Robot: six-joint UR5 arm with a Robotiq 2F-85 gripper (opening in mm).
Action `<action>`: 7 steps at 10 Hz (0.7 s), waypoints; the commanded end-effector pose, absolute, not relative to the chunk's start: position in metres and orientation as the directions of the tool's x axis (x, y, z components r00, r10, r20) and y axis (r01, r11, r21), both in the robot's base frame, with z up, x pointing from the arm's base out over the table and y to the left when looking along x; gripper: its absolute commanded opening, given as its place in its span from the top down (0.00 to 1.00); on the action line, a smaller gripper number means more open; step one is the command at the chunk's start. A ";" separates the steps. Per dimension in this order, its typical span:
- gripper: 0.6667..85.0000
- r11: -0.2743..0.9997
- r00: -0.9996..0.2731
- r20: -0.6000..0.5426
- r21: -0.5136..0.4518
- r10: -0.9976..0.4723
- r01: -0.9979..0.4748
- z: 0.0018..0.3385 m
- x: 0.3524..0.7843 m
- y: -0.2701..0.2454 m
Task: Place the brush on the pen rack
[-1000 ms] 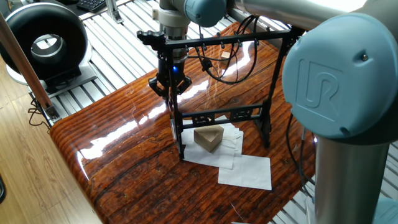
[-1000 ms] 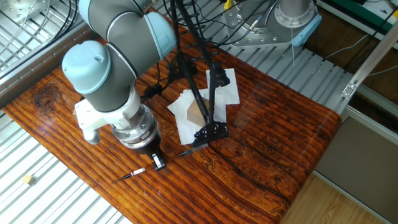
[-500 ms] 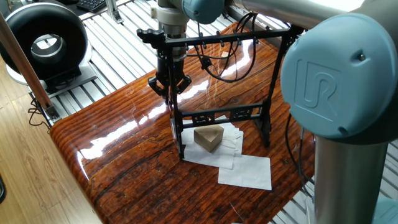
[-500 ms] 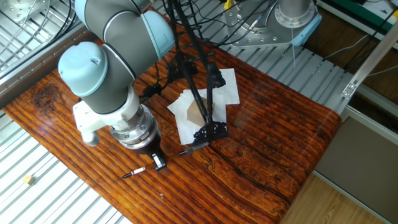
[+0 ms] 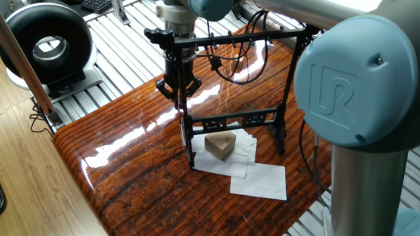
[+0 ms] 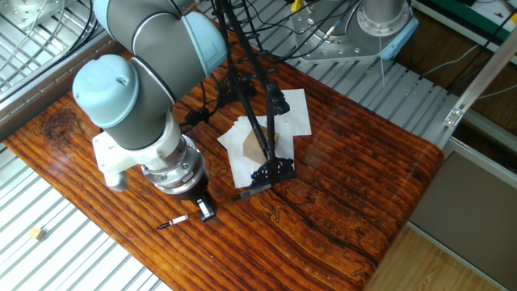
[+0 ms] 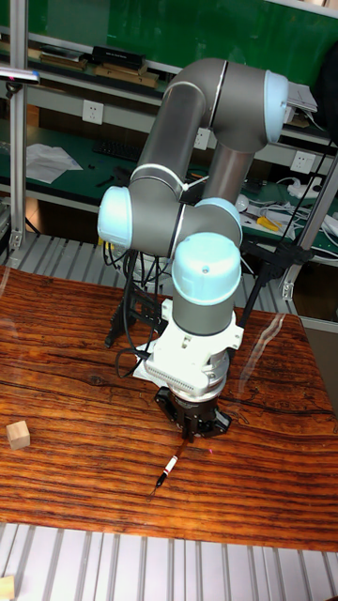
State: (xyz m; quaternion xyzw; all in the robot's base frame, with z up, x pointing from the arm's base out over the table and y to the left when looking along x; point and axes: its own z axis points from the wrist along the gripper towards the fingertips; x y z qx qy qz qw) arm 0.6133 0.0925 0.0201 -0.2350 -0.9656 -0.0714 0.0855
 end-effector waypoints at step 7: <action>1.00 0.862 -0.867 0.161 0.123 0.472 0.493 0.041 0.627 0.097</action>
